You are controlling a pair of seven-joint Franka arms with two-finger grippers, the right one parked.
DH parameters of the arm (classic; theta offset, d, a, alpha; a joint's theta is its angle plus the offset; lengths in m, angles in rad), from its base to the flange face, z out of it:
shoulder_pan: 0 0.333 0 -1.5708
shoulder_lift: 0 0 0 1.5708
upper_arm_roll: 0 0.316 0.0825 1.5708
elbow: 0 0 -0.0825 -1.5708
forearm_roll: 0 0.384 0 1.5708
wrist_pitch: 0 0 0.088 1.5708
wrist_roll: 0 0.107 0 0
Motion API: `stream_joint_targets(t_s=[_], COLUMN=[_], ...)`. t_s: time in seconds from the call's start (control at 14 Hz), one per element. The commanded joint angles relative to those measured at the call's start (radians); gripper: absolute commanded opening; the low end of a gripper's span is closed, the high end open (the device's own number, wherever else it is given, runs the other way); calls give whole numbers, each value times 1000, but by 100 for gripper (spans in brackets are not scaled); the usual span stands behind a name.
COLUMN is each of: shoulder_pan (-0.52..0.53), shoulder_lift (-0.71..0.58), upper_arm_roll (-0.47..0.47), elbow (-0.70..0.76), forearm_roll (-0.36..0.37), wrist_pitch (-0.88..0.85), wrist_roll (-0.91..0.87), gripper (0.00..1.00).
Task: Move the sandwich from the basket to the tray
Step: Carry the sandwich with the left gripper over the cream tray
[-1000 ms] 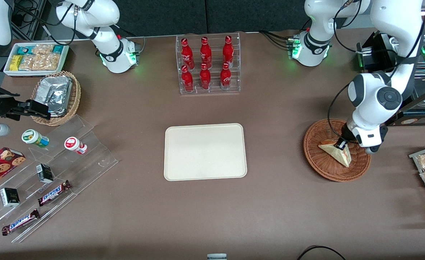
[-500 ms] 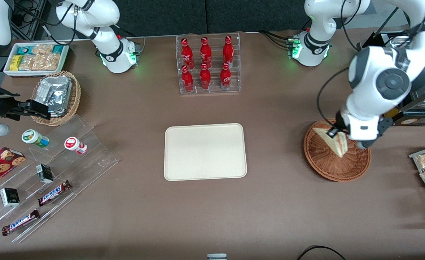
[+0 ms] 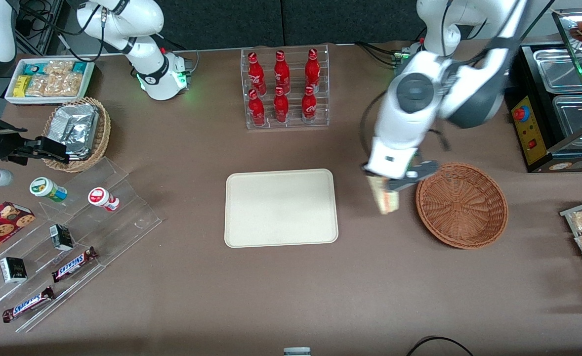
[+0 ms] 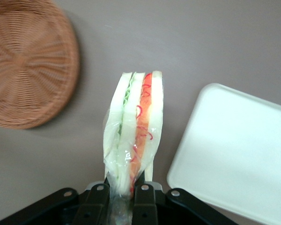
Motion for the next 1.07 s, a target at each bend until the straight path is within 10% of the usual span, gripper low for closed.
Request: stream_joint_targets(t_s=[0.0, 1.0], shoulder_pan=[-114, -323], shoulder_lift=[208, 530], upper_arm_roll=[6, 15], elbow=[214, 383], forearm_roll=[49, 253], wrist_pitch=[-15, 183], wrist_roll=[-20, -178], gripper=[17, 17])
